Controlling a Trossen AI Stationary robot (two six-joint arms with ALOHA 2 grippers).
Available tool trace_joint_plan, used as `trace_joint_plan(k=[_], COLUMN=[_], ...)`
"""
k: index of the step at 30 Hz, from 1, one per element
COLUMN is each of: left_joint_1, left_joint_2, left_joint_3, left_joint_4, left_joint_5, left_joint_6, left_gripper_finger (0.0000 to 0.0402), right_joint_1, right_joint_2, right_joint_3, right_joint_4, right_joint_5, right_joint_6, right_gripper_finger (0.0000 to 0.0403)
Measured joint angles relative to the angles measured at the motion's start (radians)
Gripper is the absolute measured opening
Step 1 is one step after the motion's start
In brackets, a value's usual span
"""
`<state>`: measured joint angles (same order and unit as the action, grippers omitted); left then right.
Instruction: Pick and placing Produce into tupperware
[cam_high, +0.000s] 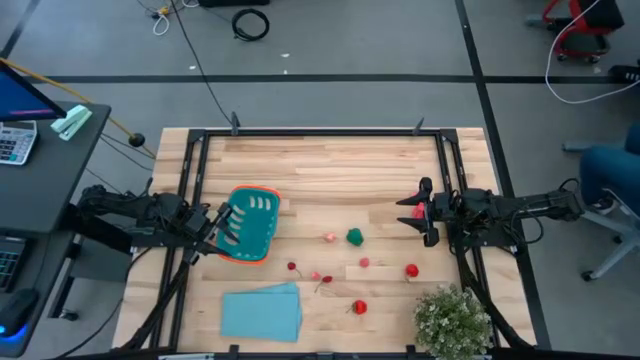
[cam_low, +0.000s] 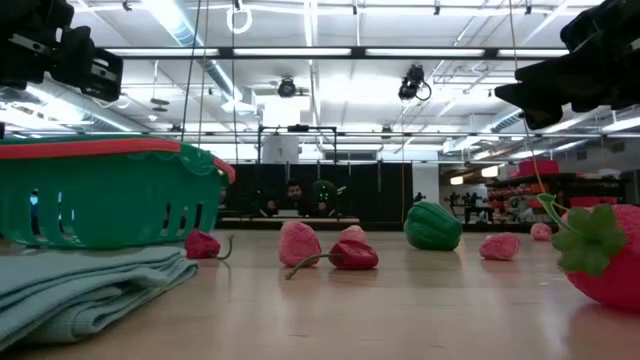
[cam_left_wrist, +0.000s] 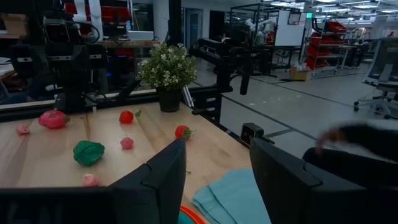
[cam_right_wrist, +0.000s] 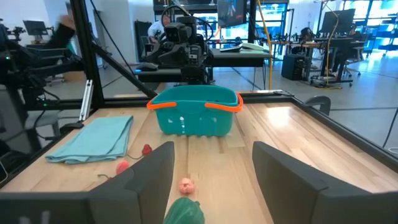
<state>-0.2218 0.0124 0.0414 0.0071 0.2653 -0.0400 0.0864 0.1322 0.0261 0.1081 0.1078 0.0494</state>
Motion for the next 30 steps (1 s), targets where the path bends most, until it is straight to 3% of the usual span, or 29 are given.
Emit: trace_joint_plan(k=[26,30], left_joint_1=[0.0,0.0], left_joint_2=[0.0,0.0], left_joint_3=[0.0,0.0], left_joint_4=[0.0,0.0], left_joint_5=[0.0,-0.001], left_joint_6=[0.001,0.117], left_gripper_finger=[0.0184,0.0187], right_joint_1=[0.0,0.0], right_joint_2=[0.0,0.0], right_joint_3=[0.0,0.0], right_joint_4=[0.0,0.0], right_joint_5=[0.0,0.0], right_joint_6=[0.0,0.0], right_gripper_finger=[0.0226,0.0226])
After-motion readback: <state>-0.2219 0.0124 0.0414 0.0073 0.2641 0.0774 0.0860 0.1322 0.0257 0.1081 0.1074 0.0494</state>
